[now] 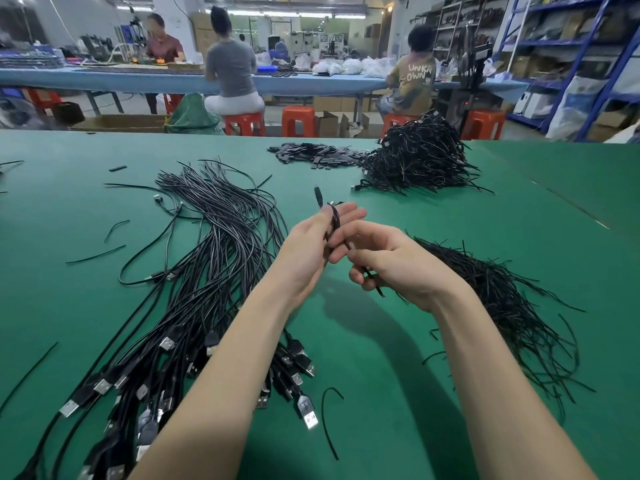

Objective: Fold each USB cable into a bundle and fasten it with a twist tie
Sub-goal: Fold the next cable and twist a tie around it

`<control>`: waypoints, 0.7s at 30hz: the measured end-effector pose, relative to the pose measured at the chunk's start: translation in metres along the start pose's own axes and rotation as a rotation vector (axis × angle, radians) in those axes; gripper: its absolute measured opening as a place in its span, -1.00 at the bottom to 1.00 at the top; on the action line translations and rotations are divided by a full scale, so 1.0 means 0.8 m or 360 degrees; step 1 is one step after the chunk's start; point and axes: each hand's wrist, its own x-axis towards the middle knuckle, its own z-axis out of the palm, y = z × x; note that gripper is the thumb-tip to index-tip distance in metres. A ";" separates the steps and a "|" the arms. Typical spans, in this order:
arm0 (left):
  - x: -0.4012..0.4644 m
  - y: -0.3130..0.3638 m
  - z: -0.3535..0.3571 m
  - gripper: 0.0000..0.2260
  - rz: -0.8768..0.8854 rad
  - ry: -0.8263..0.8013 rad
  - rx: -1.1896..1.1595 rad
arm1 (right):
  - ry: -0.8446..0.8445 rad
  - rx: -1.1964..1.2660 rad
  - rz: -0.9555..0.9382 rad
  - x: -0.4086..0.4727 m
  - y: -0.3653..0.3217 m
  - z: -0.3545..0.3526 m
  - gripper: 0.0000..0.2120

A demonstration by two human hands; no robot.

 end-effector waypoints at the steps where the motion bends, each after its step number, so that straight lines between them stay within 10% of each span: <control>1: 0.000 -0.003 0.000 -0.63 0.0046 0.0010 0.0134 | 0.0024 -0.0026 -0.0010 0.000 0.000 0.001 -0.70; 7: -0.003 -0.010 0.007 -0.65 0.0199 0.0157 0.0457 | -0.0125 0.0048 0.0083 -0.001 0.005 -0.004 -0.81; 12: 0.002 -0.007 0.017 -0.65 0.0118 0.0328 -0.0125 | -0.0060 -0.0082 0.0030 -0.011 0.011 -0.041 -0.83; 17: -0.009 0.011 0.004 -0.68 -0.0208 -0.0223 -0.0891 | 0.0437 0.0126 0.0000 -0.008 0.016 -0.057 -0.82; 21: -0.020 0.010 0.006 -0.71 -0.0246 -0.0564 -0.0734 | 0.0190 0.0284 0.0049 -0.006 0.015 -0.046 -0.73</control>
